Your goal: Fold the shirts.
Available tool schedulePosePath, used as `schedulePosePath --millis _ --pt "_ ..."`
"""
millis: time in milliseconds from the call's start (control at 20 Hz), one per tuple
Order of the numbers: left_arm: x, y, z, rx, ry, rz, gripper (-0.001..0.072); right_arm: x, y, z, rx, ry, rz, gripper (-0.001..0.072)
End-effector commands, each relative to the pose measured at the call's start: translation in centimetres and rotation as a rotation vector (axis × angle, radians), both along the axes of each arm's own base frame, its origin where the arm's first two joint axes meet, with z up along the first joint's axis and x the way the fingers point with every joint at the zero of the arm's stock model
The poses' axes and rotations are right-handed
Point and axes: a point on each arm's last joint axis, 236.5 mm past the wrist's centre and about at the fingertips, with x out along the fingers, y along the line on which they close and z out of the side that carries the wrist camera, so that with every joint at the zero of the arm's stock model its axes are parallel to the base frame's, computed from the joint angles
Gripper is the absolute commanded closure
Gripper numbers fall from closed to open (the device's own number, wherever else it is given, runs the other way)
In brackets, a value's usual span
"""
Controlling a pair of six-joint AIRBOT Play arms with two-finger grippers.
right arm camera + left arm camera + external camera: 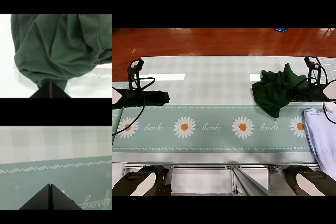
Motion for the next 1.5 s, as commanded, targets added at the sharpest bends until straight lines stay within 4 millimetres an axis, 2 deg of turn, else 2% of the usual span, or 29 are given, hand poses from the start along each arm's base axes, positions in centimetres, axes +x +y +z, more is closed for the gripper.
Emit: schedulePosePath --millis 0,550,600,700,900,950,1000,1050,1150,1200,1300,1350,1450 --pt "0.0 0.0 0.0 0.001 0.001 -0.001 0.0689 0.0 0.0 0.0 0.0 0.0 0.001 0.0692" --pt "0.0 0.0 0.0 0.001 0.0 0.0 0.0689 0.0 0.0 0.1 0.001 -0.003 0.0 0.0691" --pt "0.2 0.0 0.1 -0.003 -0.01 0.004 0.0689 0.5 0.0 0.3 0.0 -0.025 -0.003 0.0692" --pt "2.3 0.6 1.3 0.004 -0.104 0.043 0.0689 2.1 -0.2 1.3 -0.001 -0.105 -0.018 0.0692" --pt "3.6 1.1 2.0 0.011 -0.163 0.068 0.0689 4.7 -0.6 3.5 0.001 -0.246 -0.045 0.0686" --pt "4.0 1.2 2.1 0.011 -0.179 0.076 0.0689 5.7 -0.9 4.4 -0.008 -0.305 -0.053 0.0559" --pt "4.5 1.3 2.3 0.013 -0.201 0.084 0.0687 6.8 -1.2 5.6 -0.014 -0.37 -0.063 0.0306" --pt "5.3 1.5 2.5 0.016 -0.229 0.096 0.0627 7.8 -1.6 6.7 -0.036 -0.437 -0.065 0.0294" --pt "6.8 2.0 2.5 0.023 -0.273 0.126 0.0331 9.6 -2.9 8.0 -0.085 -0.533 -0.079 0.0294" --pt "7.8 2.6 2.5 0.03 -0.303 0.148 0.0203 10.3 -3.8 7.4 -0.074 -0.532 -0.116 0.0294" --pt "9.1 3.1 2.1 0.037 -0.332 0.173 0.0202 11.4 -6.1 4.3 -0.055 -0.444 -0.192 0.0294" --pt "9.4 3.3 1.8 0.037 -0.333 0.181 0.0202 11.6 -7.0 1.9 -0.052 -0.363 -0.212 0.0295" --pt "9.5 3.2 0.7 0.017 -0.298 0.206 0.0202 11.4 -7.4 -3.3 -0.051 -0.181 -0.21 0.0295"
